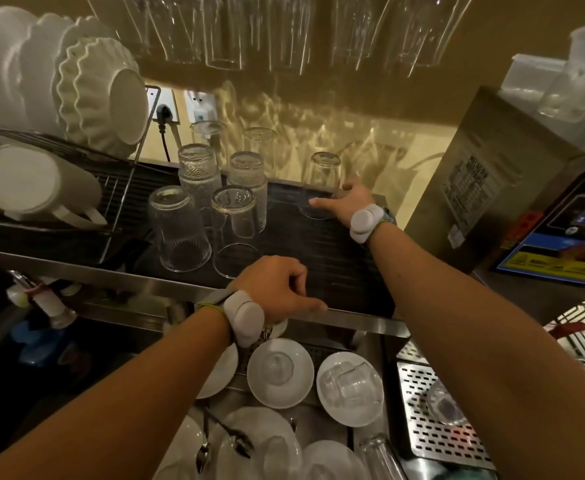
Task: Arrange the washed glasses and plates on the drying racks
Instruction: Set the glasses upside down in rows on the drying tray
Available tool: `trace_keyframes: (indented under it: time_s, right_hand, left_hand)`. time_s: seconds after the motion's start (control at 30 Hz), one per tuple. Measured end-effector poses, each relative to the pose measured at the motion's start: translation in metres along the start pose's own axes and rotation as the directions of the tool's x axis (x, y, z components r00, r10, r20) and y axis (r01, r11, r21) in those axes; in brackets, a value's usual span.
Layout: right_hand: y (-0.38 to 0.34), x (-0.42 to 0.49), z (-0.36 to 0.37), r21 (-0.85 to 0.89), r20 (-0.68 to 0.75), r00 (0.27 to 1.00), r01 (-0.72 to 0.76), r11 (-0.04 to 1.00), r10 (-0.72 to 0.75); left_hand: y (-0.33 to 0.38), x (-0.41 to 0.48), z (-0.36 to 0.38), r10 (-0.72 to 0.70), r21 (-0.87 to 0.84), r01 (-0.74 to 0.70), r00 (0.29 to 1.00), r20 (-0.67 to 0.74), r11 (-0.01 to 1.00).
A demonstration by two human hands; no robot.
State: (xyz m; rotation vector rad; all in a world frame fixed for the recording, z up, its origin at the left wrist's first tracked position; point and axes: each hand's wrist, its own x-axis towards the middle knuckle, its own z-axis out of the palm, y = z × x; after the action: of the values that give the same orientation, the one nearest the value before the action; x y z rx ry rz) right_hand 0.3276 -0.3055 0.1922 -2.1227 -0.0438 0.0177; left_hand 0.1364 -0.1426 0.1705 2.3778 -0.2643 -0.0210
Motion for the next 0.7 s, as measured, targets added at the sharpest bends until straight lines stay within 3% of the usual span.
trace_keyframes:
  time_s: [0.1, 0.2, 0.3, 0.4, 0.5, 0.57, 0.7]
  right_hand:
    - [-0.014, -0.017, -0.011, 0.057, -0.035, 0.999, -0.024, 0.998, 0.026]
    - [-0.027, -0.063, -0.029, 0.219, -0.106, 0.994, 0.027, 0.975, -0.003]
    - [-0.005, -0.130, -0.055, 0.399, 0.104, 0.978, 0.126, 0.908, -0.181]
    - [0.032, -0.192, -0.076, 0.463, 0.360, 0.907, 0.033, 0.886, -0.221]
    - [0.084, -0.241, -0.071, 0.278, 0.371, 0.925, -0.022, 0.960, -0.086]
    - [0.124, -0.264, -0.058, 0.025, 0.298, 0.949, -0.118, 0.993, 0.106]
    - [0.194, -0.296, -0.040, -0.460, 0.170, 0.869, -0.347, 0.817, 0.464]
  left_hand:
    - [0.001, 0.002, -0.006, -0.018, -0.007, 0.018, 1.000, -0.017, 1.000]
    - [0.001, 0.002, -0.014, -0.005, -0.015, 0.004, 0.999, -0.052, 1.000]
    - [0.002, -0.003, -0.007, 0.035, -0.039, -0.037, 0.999, -0.041, 0.999]
    - [0.004, -0.007, -0.005, 0.028, -0.028, -0.029, 0.999, -0.034, 0.999]
    - [0.008, -0.011, -0.003, 0.045, -0.022, -0.045, 0.999, -0.016, 0.999]
    - [0.008, -0.014, -0.001, 0.061, -0.009, -0.061, 0.997, -0.037, 0.998]
    - [0.008, -0.016, 0.001, 0.067, -0.008, -0.067, 0.996, -0.053, 0.998]
